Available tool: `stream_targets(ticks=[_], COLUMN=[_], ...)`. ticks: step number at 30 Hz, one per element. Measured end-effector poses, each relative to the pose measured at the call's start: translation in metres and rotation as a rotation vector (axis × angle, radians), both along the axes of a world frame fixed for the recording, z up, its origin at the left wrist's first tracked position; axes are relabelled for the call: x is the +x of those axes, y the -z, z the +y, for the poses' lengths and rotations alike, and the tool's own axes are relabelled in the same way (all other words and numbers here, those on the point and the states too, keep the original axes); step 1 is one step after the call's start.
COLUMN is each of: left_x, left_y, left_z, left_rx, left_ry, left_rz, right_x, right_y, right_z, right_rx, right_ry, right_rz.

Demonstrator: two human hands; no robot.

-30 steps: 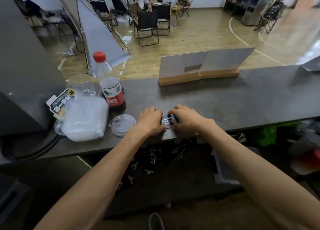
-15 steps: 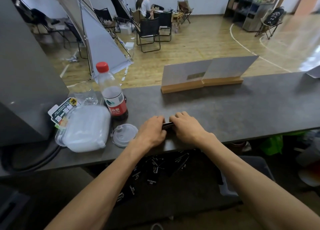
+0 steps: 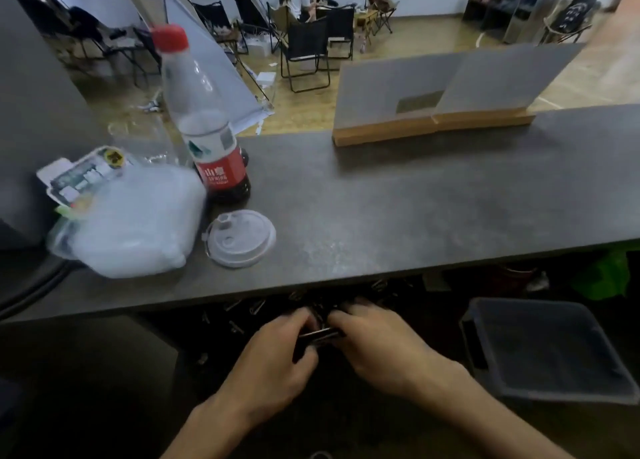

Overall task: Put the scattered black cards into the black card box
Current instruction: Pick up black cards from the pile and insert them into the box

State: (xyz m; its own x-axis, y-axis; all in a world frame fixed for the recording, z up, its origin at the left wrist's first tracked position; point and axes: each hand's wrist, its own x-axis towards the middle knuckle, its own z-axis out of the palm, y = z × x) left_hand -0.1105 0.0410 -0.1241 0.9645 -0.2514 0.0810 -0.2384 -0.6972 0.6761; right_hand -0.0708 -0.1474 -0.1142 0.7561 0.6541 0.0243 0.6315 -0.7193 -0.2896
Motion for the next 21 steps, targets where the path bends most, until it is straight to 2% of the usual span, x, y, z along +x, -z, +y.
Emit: stream_targets(ticks=[4, 12, 18, 21], left_x=[0.002, 0.005, -0.017, -0.028], left_y=[0.092, 0.224, 0.254, 0.245], left_z=[0.004, -0.014, -0.02, -0.021], left_rx=[0.005, -0.107, -0.089, -0.116], left_ry=[-0.025, -0.045, -0.119, -0.247], left_rz=[0.024, -0.236, -0.626, -0.728], right_x=[0.004, 0.014, 0.004, 0.001], right_y=[0.091, 0.227, 0.271, 0.267], right_z=[0.006, -0.007, -0.007, -0.014], right_rx=[0.032, 0.21, 0.315, 0.37], right_ry=[-0.051, -0.145, -0.171, -0.038], right_rz=[-0.031, -0.227, -0.559, -0.586])
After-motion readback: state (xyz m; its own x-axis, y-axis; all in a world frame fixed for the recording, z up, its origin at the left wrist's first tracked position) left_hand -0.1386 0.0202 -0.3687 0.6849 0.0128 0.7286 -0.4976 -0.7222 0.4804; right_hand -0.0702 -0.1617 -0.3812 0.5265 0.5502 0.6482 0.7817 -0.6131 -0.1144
